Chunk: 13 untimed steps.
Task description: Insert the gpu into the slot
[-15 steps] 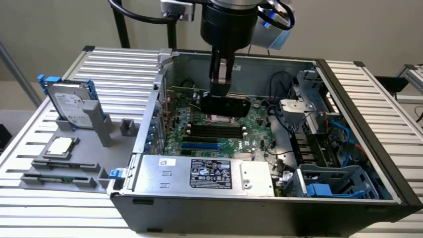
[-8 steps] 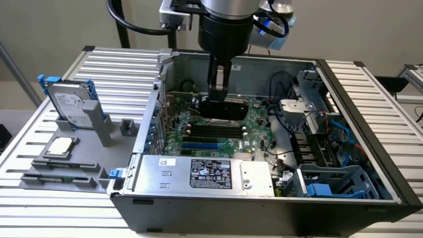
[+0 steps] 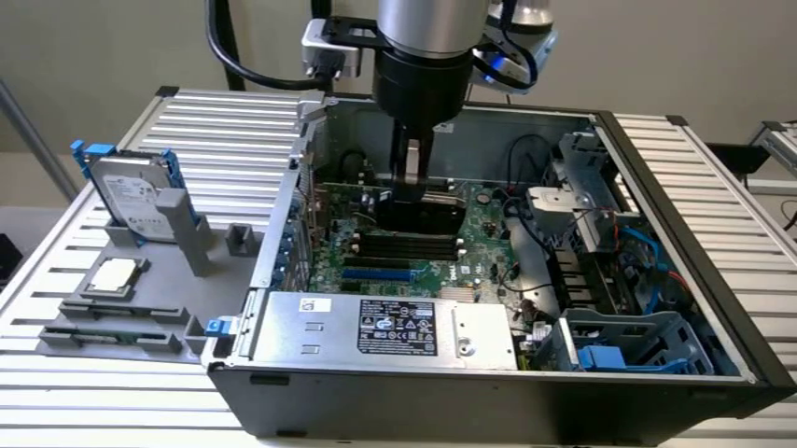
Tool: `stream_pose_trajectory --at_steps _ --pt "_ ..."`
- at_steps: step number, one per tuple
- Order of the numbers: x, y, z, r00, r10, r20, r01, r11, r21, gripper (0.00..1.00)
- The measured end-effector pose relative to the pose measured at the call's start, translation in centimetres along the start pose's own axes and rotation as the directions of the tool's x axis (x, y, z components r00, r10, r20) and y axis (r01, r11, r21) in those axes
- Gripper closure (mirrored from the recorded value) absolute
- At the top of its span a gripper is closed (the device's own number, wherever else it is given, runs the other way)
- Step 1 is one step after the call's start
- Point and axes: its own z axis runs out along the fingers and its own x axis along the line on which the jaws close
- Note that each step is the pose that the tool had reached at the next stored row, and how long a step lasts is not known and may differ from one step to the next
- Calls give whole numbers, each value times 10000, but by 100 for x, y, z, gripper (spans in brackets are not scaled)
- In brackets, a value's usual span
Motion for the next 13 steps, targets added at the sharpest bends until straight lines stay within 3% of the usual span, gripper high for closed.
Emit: stream_pose_trajectory --at_steps 5,13 --pt "6 8 91 10000 -1 9 1 10000 2 74" --pt "19 97 239 10000 -1 32 1 10000 21 74"
